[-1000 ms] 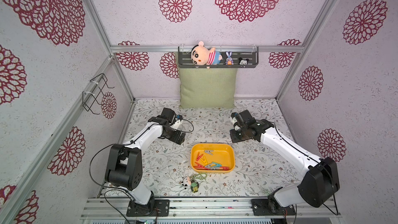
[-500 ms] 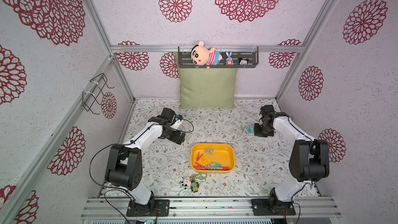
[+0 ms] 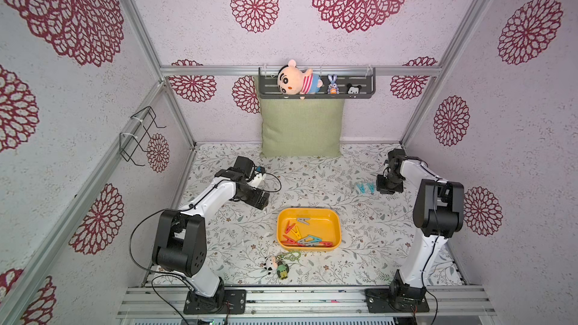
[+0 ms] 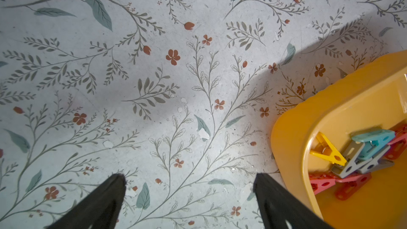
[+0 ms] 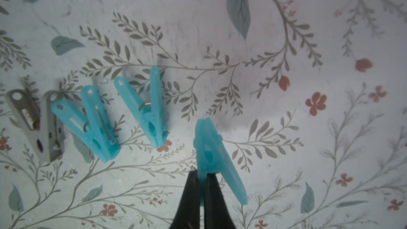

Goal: Take the clothespins out of the storage box
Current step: Place the clothespin at the center of the board.

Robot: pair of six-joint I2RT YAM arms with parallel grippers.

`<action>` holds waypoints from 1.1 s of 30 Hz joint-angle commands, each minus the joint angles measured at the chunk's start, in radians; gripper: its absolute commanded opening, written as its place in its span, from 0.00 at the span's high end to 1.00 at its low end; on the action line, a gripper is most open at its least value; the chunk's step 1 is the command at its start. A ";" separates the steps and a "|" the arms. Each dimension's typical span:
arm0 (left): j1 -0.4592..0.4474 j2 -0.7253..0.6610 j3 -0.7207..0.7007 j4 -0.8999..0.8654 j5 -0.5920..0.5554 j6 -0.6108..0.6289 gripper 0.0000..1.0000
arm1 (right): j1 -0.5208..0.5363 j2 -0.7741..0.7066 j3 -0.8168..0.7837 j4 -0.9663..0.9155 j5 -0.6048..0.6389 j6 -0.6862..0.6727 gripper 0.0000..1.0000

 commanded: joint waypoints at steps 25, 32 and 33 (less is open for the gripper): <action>-0.008 -0.028 -0.003 0.009 0.010 -0.001 0.01 | -0.002 0.129 0.118 -0.038 0.000 -0.037 0.84; -0.008 -0.028 -0.003 0.010 0.010 -0.001 0.01 | 0.002 0.111 0.143 -0.054 0.017 -0.037 0.77; -0.008 -0.029 -0.003 0.009 0.010 -0.001 0.01 | 0.004 0.109 0.151 -0.060 0.022 -0.038 0.76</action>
